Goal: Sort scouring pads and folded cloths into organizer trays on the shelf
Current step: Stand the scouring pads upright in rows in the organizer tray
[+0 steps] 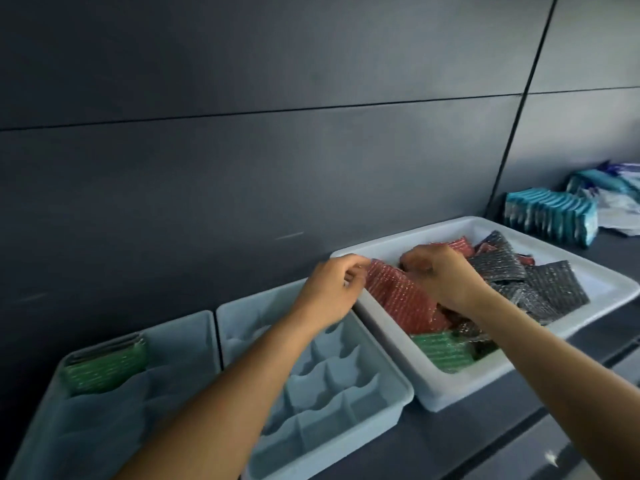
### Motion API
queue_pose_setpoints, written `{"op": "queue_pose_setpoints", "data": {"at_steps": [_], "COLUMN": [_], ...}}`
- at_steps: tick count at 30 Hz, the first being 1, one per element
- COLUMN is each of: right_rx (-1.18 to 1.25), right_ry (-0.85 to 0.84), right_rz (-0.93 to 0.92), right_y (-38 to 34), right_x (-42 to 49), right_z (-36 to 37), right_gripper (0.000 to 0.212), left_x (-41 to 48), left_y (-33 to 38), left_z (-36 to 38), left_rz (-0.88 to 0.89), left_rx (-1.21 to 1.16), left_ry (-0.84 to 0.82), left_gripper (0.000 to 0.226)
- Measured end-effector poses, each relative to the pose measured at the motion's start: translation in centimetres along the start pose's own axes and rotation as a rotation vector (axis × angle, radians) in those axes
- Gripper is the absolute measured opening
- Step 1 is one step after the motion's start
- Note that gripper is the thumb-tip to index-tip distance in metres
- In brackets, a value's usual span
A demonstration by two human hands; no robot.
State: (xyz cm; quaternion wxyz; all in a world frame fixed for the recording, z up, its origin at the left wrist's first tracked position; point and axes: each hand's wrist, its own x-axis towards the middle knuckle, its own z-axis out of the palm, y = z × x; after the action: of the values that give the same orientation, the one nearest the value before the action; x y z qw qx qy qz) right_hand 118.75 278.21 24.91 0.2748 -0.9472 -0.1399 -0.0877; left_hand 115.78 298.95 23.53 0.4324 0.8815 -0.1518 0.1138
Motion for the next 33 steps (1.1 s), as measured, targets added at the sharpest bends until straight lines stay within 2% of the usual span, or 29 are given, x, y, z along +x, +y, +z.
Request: {"op": "queue_pose_setpoints", "data": {"at_steps": [2, 5, 7, 9, 11, 13, 15, 17, 20, 24, 28, 33], "right_rx": [-0.093, -0.153, -0.265, -0.286, -0.178, -0.007, 0.118, 0.184, 0.24, 0.33, 0.457, 0.572], "right_ry": [-0.174, -0.351, -0.338, -0.301, -0.312, -0.323, -0.29, -0.2, 0.026, 0.262, 0.328, 0.257], "right_rz": [0.036, 0.036, 0.019, 0.011, 0.027, 0.047, 0.064, 0.087, 0.117, 0.069, 0.018, -0.029], "right_y": [2.1, 2.9, 2.9, 2.7, 2.9, 3.0, 2.9, 2.3, 0.9, -1.3, -4.9, -10.5], "right_x": [0.7, 0.9, 1.1, 1.3, 1.5, 1.4, 1.5, 1.3, 1.0, 0.1, -1.0, -2.0], "right_z": [-0.5, 0.2, 0.8, 0.8, 0.5, -0.2, -1.1, -2.0, -3.0, -2.9, -1.1, 3.1], "right_gripper": [0.028, 0.068, 0.076, 0.074, 0.061, 0.041, 0.027, 0.019, 0.017, 0.015, 0.015, 0.018], "left_x": [2.6, 5.5, 6.6, 7.3, 7.5, 7.5, 7.1, 6.7, 5.6, 1.9, -4.1, -11.5], "left_y": [0.7, 0.5, 0.0, -0.2, -0.2, -0.1, 0.0, 0.3, 0.6, 0.9, 0.2, -3.0], "left_z": [2.6, 5.3, 6.3, 6.7, 6.7, 6.4, 5.8, 4.9, 2.4, -1.8, -5.9, -13.1], "left_rz": [-0.013, -0.078, -0.159, -0.218, -0.233, -0.231, -0.235, -0.262, -0.257, -0.191, -0.172, -0.173], "left_rx": [0.125, 0.529, 0.691, 0.705, 0.688, 0.62, 0.435, 0.178, -0.058, -0.143, -0.222, -0.094], "left_ry": [-0.019, -0.185, -0.316, -0.351, -0.331, -0.29, -0.19, -0.039, 0.193, 0.303, 0.308, 0.335], "left_gripper": [0.034, 0.034, 0.035, 0.039, 0.036, 0.019, 0.008, 0.014, 0.019, 0.016, 0.021, 0.024]}}
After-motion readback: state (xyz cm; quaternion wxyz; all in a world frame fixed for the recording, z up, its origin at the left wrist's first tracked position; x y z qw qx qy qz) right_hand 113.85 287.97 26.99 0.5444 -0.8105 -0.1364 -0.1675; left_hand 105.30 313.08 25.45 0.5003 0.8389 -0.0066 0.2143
